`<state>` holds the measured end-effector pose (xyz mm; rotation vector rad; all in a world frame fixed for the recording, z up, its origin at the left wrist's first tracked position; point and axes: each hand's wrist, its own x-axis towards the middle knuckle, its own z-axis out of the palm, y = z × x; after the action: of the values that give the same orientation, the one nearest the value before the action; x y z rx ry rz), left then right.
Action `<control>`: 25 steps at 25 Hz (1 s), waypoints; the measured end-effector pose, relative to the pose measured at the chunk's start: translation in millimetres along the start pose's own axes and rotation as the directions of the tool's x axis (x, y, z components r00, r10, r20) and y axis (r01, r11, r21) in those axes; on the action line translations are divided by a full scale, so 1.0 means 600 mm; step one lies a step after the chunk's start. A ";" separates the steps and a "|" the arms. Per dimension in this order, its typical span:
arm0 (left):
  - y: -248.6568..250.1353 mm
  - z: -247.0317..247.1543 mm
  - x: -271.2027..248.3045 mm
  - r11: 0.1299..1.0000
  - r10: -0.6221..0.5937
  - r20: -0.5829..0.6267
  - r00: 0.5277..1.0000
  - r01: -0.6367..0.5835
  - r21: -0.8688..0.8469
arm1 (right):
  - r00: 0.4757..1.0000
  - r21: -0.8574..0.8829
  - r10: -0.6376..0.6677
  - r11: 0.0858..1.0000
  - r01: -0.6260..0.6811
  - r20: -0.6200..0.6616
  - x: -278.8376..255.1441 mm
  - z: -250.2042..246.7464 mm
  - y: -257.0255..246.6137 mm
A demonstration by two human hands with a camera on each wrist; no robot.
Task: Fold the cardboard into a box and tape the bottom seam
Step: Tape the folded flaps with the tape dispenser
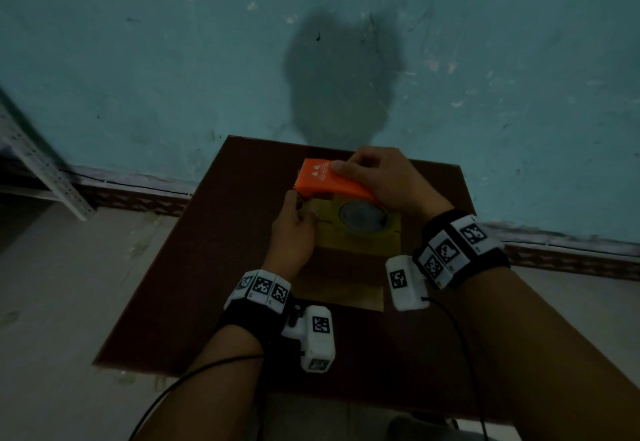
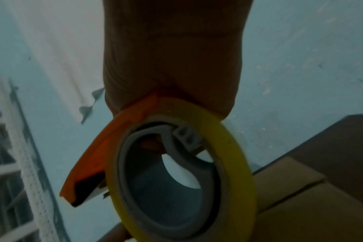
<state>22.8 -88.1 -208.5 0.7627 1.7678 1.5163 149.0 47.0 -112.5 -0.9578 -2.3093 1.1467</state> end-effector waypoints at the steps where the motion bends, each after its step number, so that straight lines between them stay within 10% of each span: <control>1: 0.001 -0.002 0.000 1.000 -0.016 0.012 1.000 0.017 -0.023 | 1.000 -0.021 0.006 1.000 -0.006 0.014 0.003 0.002 -0.003; 10: 0.026 -0.061 0.005 0.804 -0.273 -0.034 0.961 0.209 -0.556 | 0.994 -0.156 0.067 0.986 -0.054 0.081 0.019 0.018 -0.025; 25: 0.042 -0.081 0.005 0.757 -0.206 0.093 0.974 0.218 -0.616 | 0.996 -0.181 0.064 0.982 -0.052 0.061 0.029 0.040 -0.026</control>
<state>-18.0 -110.9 -179.1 0.2232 1.1531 1.7718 116.4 40.1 -113.4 -1.0724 -2.4866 1.0206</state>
